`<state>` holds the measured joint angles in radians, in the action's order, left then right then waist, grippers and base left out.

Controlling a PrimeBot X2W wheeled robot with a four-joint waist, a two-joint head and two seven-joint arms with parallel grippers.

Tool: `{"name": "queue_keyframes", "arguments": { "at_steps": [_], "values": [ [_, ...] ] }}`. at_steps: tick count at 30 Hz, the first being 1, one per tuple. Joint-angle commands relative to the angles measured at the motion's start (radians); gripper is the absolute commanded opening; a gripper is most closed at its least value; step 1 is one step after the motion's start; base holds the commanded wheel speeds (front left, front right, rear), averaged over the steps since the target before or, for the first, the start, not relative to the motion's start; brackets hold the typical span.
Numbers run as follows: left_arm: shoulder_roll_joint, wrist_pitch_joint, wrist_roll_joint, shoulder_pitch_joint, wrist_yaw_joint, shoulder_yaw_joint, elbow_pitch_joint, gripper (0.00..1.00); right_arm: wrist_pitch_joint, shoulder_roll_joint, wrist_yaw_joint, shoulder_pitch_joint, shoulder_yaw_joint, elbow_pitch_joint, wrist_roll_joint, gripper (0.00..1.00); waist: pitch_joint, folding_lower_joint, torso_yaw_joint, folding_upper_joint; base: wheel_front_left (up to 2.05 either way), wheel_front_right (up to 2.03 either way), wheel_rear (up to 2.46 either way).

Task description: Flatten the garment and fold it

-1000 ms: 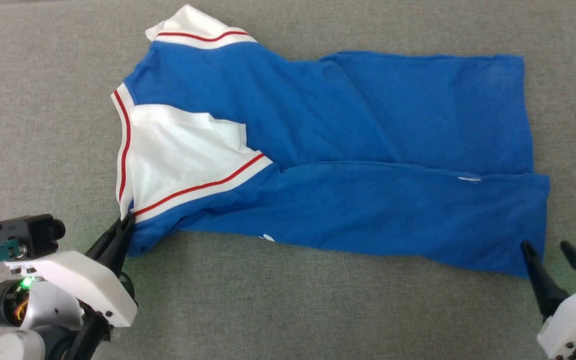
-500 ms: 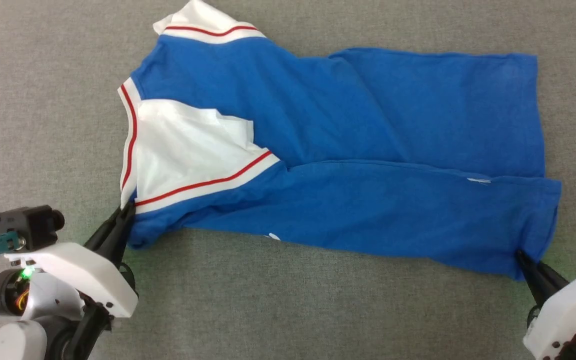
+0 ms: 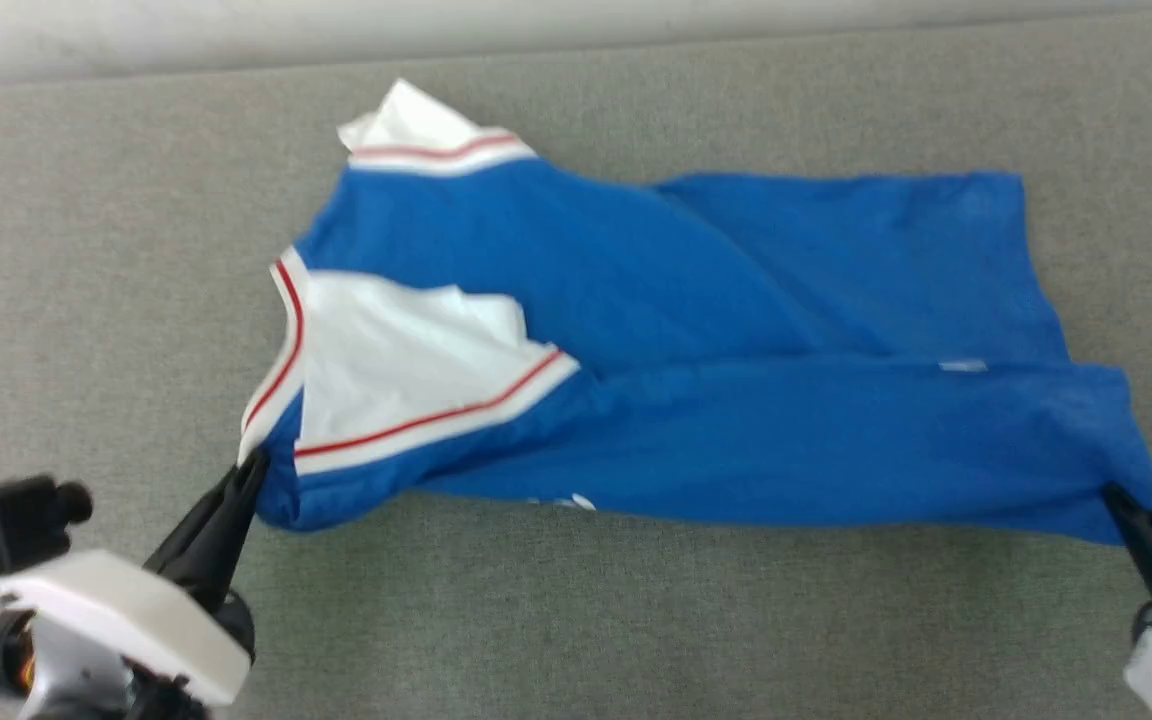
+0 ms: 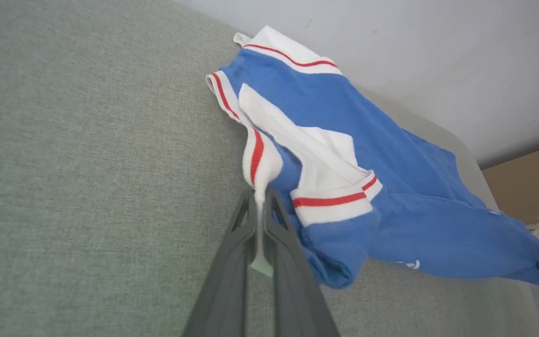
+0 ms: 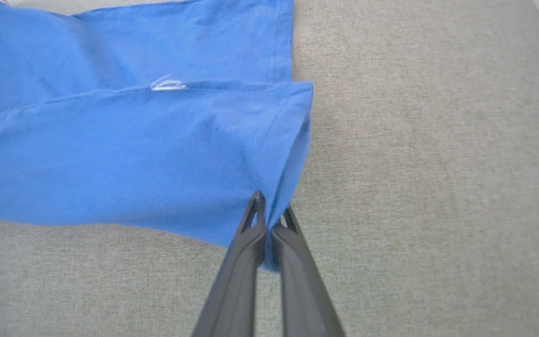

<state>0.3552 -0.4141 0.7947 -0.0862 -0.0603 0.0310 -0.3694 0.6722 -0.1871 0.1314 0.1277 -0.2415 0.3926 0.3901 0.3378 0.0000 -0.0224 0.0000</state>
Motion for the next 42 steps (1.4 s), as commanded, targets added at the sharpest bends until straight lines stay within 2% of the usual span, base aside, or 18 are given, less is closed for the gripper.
{"name": "queue_keyframes", "arguments": {
  "at_steps": [1,9,18,23,27,34,39,40,41,42],
  "values": [
    [0.005,-0.003,0.010,-0.025,-0.008,0.014,-0.016,0.00,0.010,-0.007,-0.001,0.010,-0.015,0.009,0.009,0.00,-0.043,0.0000,0.013,0.0000,0.00,0.00,0.00],
    [0.007,-0.062,0.073,-0.213,-0.038,0.054,-0.111,0.00,0.087,0.010,-0.001,0.087,-0.074,0.052,0.039,0.00,-0.088,0.0000,0.042,0.0000,0.00,0.00,0.00],
    [-0.052,-0.066,0.148,-0.403,-0.034,0.050,-0.125,0.00,0.134,0.070,-0.001,0.182,-0.107,0.063,0.067,0.00,-0.067,0.0000,0.065,0.0000,0.00,0.00,0.00],
    [-0.080,-0.061,0.174,-0.422,-0.028,0.035,-0.067,0.00,0.169,0.082,-0.001,0.219,-0.115,0.041,0.048,0.00,-0.057,0.0000,0.071,0.0000,0.00,0.00,0.00],
    [-0.079,-0.064,0.169,-0.418,-0.029,0.027,-0.023,0.00,0.176,0.087,-0.001,0.226,-0.112,0.036,0.040,0.00,-0.049,0.0000,0.073,0.0000,0.00,0.00,0.00],
    [-0.089,-0.068,0.163,-0.385,-0.033,0.000,0.048,0.00,0.140,0.097,-0.001,0.214,-0.077,-0.015,0.034,0.00,-0.040,0.0000,0.067,0.0000,0.00,0.00,0.00],
    [-0.098,-0.010,0.131,-0.324,-0.019,0.001,0.091,0.00,0.084,0.093,-0.001,0.187,-0.056,-0.059,0.026,0.00,-0.042,0.0000,0.062,0.0000,0.00,0.00,0.00],
    [-0.102,0.012,0.121,-0.308,-0.016,0.006,0.100,0.00,0.068,0.089,-0.001,0.181,-0.049,-0.065,0.022,0.16,-0.044,0.0000,0.060,0.0000,0.00,0.00,0.00],
    [-0.104,0.029,0.113,-0.293,-0.011,0.008,0.109,0.00,0.047,0.090,-0.001,0.172,-0.047,-0.072,0.022,0.92,-0.046,0.0000,0.059,0.0000,0.00,0.00,0.00],
    [-0.105,0.044,0.104,-0.281,-0.007,0.008,0.117,0.00,0.031,0.089,-0.001,0.167,-0.044,-0.081,0.021,1.00,-0.049,0.0000,0.058,0.0000,0.00,0.00,0.00]
  ]
}}
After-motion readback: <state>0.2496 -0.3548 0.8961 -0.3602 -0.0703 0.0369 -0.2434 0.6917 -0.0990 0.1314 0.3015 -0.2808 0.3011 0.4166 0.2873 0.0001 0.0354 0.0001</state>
